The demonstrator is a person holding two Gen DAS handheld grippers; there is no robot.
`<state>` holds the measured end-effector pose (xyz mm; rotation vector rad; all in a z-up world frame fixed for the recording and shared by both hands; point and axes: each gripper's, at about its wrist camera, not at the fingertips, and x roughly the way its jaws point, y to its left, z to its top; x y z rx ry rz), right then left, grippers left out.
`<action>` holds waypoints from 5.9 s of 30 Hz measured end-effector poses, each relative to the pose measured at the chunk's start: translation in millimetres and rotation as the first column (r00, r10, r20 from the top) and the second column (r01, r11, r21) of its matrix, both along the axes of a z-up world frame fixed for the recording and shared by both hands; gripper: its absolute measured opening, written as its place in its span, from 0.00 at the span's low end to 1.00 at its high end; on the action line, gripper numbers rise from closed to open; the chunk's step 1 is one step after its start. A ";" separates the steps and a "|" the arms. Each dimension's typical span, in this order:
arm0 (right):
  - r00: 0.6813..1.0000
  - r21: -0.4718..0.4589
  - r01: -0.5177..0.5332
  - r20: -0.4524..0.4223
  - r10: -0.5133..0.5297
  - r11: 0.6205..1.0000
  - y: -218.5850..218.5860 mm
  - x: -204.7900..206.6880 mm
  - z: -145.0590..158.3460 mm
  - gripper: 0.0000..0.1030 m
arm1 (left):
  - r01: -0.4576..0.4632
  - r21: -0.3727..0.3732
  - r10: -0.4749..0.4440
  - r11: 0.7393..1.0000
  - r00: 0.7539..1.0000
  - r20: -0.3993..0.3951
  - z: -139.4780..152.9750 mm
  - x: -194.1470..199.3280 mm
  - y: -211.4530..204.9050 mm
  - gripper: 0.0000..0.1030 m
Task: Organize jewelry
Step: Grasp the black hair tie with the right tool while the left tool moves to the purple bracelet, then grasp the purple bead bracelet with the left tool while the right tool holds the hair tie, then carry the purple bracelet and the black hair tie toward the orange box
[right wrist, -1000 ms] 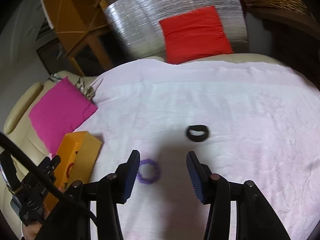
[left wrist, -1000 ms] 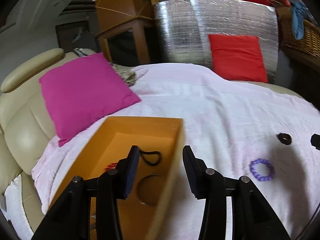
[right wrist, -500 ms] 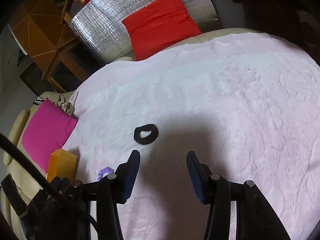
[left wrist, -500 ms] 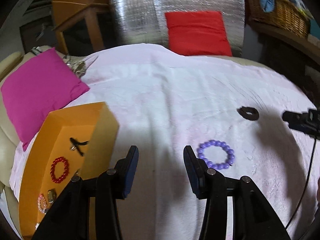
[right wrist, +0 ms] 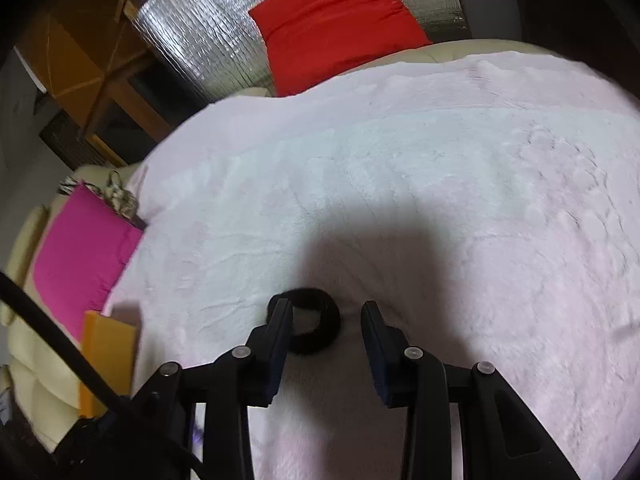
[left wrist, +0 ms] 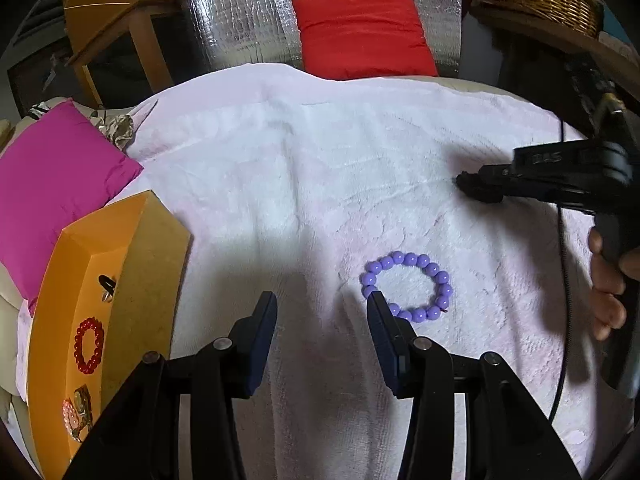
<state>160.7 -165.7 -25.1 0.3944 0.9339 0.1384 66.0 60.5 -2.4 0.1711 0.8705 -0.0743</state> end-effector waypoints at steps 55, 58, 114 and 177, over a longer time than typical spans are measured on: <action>0.989 0.026 0.071 -0.130 -0.067 0.997 -59.0 -98.0 1.0 0.10 | 0.081 -0.342 -0.112 0.936 0.991 -0.071 -18.7 24.8 -45.6 0.60; 0.990 0.025 0.069 -0.128 -0.065 0.997 -58.6 -97.7 0.3 0.11 | 0.092 -0.339 -0.121 0.936 0.990 -0.066 -19.7 25.7 -52.6 0.60; 1.000 0.229 0.006 0.026 -0.012 0.973 -34.0 -100.3 35.1 0.09 | 0.188 -0.293 -0.141 0.937 0.974 0.175 43.3 -40.3 -18.1 0.09; 0.947 0.143 -0.285 0.193 0.256 0.948 91.6 -115.1 59.5 0.09 | -0.204 -0.085 0.220 0.975 0.922 0.318 65.5 -103.1 55.4 0.09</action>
